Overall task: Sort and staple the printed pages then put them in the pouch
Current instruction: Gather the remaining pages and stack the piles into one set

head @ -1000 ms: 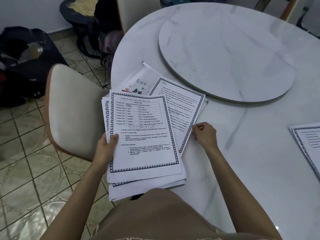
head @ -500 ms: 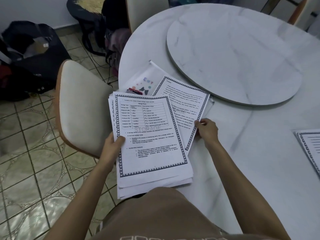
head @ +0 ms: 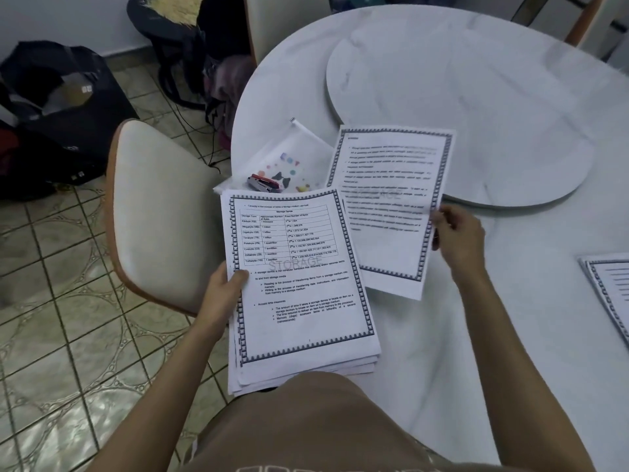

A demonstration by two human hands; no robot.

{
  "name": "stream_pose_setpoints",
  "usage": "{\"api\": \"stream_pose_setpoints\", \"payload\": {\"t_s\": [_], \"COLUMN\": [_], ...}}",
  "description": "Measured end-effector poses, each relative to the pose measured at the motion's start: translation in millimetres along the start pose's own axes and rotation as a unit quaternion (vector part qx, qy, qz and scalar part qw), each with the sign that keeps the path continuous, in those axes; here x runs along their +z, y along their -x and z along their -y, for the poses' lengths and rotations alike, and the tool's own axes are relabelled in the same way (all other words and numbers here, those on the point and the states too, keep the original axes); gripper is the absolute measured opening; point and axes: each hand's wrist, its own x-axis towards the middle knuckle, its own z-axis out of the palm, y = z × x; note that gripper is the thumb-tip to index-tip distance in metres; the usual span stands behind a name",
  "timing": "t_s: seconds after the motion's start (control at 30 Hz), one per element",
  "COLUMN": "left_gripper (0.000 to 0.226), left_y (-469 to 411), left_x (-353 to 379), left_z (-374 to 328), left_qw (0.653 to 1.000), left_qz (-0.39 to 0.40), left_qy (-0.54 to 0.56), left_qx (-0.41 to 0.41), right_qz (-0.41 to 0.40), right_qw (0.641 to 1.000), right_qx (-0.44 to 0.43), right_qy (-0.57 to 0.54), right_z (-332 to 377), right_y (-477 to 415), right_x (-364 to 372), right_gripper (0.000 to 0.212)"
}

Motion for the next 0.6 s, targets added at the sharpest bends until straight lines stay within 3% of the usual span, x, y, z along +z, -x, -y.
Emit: {"api": "stream_pose_setpoints", "payload": {"t_s": [0.13, 0.27, 0.43, 0.6], "left_gripper": [0.027, 0.026, 0.024, 0.023], "left_y": [0.2, 1.2, 0.2, -0.2], "left_x": [1.5, 4.7, 5.7, 6.3], "left_z": [-1.2, -3.4, -4.9, -5.4], "left_qw": [1.0, 1.0, 1.0, 1.0], "left_qz": [0.001, -0.005, -0.006, -0.007], "left_qy": [-0.004, 0.001, 0.006, 0.009], "left_qx": [-0.006, -0.015, -0.017, -0.018], "right_qz": [-0.048, -0.066, -0.027, -0.064], "right_qw": [0.997, 0.99, 0.991, 0.987], "right_qx": [-0.013, -0.009, -0.014, -0.023], "right_qy": [-0.057, -0.123, -0.131, -0.147], "right_z": [9.0, 14.1, 11.5, 20.5], "right_y": [-10.6, -11.9, -3.0, 0.1], "right_x": [-36.9, -59.3, -49.5, -50.2], "right_gripper": [0.025, 0.022, 0.02, 0.021]}}
